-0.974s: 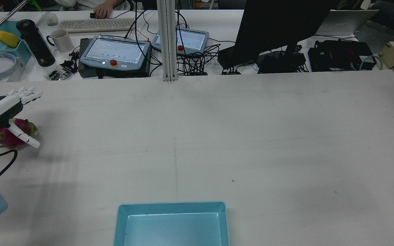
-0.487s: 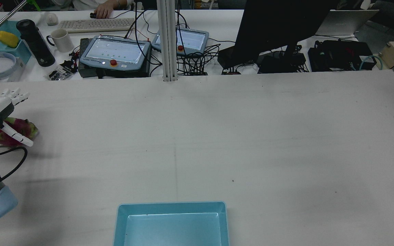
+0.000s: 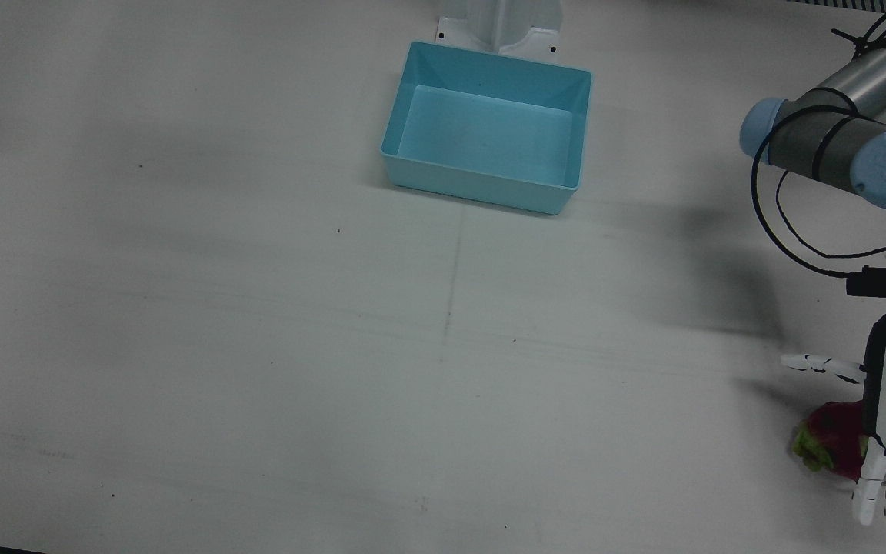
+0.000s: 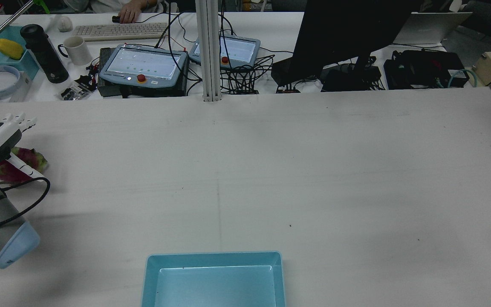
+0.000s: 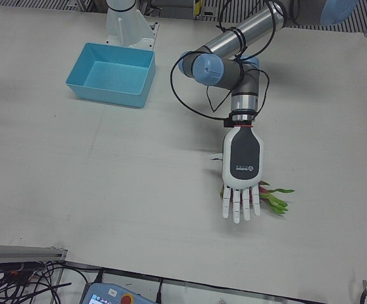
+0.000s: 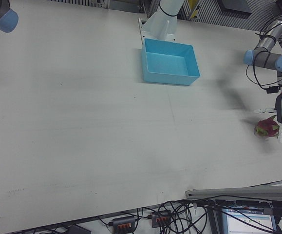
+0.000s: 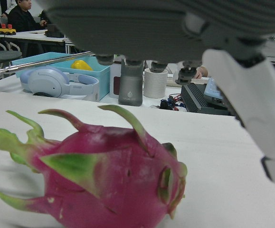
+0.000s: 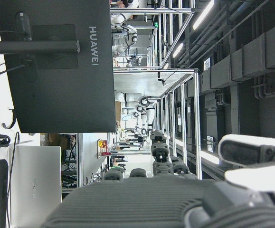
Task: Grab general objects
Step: 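Close the left hand's fingers around the pink dragon fruit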
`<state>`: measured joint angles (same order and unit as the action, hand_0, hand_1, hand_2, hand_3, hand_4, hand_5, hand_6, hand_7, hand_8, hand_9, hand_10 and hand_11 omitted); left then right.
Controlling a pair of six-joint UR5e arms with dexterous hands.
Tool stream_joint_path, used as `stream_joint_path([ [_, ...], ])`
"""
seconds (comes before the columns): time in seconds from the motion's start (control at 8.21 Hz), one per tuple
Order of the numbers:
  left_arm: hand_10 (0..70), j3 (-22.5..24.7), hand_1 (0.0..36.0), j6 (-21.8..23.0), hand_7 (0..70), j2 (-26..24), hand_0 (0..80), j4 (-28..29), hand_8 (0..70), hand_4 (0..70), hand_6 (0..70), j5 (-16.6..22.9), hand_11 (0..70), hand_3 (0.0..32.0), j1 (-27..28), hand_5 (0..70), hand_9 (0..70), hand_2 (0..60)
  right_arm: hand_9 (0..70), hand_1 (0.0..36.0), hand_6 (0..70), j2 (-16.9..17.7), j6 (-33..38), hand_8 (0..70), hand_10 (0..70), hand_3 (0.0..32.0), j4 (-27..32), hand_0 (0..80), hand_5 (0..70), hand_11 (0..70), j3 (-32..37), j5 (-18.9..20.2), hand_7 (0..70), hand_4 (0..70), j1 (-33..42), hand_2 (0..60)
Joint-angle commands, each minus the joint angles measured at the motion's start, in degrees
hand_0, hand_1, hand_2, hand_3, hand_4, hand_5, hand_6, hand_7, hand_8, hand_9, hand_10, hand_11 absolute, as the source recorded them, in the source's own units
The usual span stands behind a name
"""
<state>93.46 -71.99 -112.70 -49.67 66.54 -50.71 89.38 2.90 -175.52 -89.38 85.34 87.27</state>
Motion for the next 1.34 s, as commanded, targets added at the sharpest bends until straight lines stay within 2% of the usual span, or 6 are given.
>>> stream_joint_path([
  [0.0,0.0,-3.0,29.3,-0.1,2.8,-0.2,60.7,0.6,0.0,0.0,0.0,-1.3,0.0,3.8,0.0,0.0,0.0,10.9,0.0,0.0,0.0,0.0,0.0,0.0,0.0,0.0,0.0,0.0,0.0,0.0,0.0,0.0,0.0,0.0,0.0,0.0],
  [0.37,0.0,-3.1,29.3,-0.7,2.9,-0.2,60.6,1.0,0.0,0.0,0.0,-2.2,0.0,2.6,0.0,1.5,0.0,11.9,0.0,0.0,0.0,0.0,0.0,0.0,0.0,0.0,0.0,0.0,0.0,0.0,0.0,0.0,0.0,0.0,0.0,0.0],
  [0.61,0.0,-4.7,28.8,-2.7,3.3,-0.2,60.0,2.1,0.0,0.0,0.0,-2.2,0.2,0.2,0.0,8.9,0.0,12.2,0.0,0.0,0.0,0.0,0.0,0.0,0.0,0.0,0.0,0.0,0.0,0.0,0.0,0.0,0.0,0.0,0.0,0.0],
  [0.97,0.0,-6.9,27.4,-2.7,2.6,-0.1,58.5,4.3,0.0,0.0,0.0,-2.2,0.0,0.2,0.2,8.1,0.0,10.9,0.0,0.0,0.0,0.0,0.0,0.0,0.0,0.0,0.0,0.0,0.0,0.0,0.0,0.0,0.0,0.0,0.0,0.0],
  [1.22,0.0,-8.5,26.8,-2.8,2.5,-0.1,57.8,5.6,0.0,0.0,0.0,-2.2,0.2,0.0,0.2,12.4,0.0,10.8,0.0,0.0,0.0,0.0,0.0,0.0,0.0,0.0,0.0,0.0,0.0,0.0,0.0,0.0,0.0,0.0,0.0,0.0],
])
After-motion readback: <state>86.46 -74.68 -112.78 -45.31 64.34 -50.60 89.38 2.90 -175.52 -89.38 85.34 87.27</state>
